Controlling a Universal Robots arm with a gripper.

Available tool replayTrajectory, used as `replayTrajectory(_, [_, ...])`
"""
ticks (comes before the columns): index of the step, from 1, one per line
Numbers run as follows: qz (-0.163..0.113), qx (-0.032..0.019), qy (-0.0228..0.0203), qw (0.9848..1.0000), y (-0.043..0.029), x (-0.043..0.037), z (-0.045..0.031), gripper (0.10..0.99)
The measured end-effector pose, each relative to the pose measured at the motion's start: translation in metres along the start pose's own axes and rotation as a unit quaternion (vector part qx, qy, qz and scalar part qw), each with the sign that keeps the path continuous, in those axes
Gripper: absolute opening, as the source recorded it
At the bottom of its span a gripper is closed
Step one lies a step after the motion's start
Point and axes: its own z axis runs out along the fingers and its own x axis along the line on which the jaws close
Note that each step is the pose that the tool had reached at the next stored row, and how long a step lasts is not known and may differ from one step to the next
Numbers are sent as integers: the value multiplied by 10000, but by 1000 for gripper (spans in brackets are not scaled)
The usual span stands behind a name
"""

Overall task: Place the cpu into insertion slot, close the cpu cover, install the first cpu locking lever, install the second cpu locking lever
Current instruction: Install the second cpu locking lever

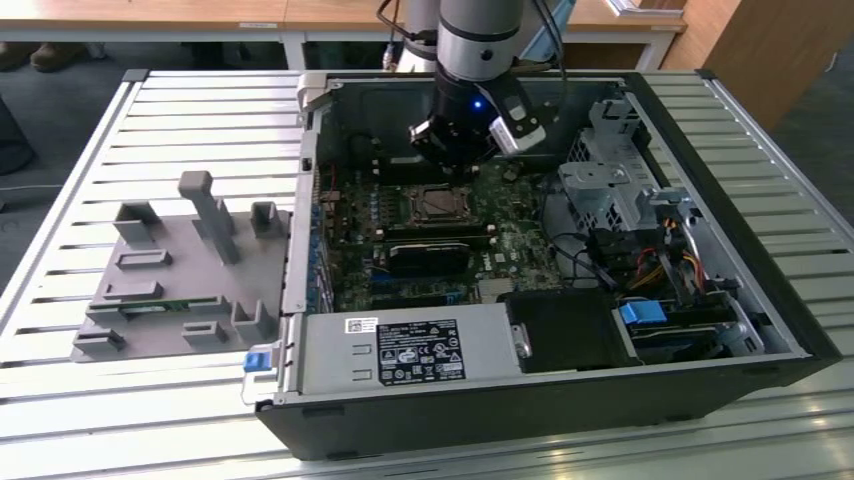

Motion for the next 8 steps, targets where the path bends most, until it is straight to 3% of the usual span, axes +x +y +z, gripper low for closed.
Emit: replayTrajectory(8, [0,-28,4,10000,-199,8,-3,106])
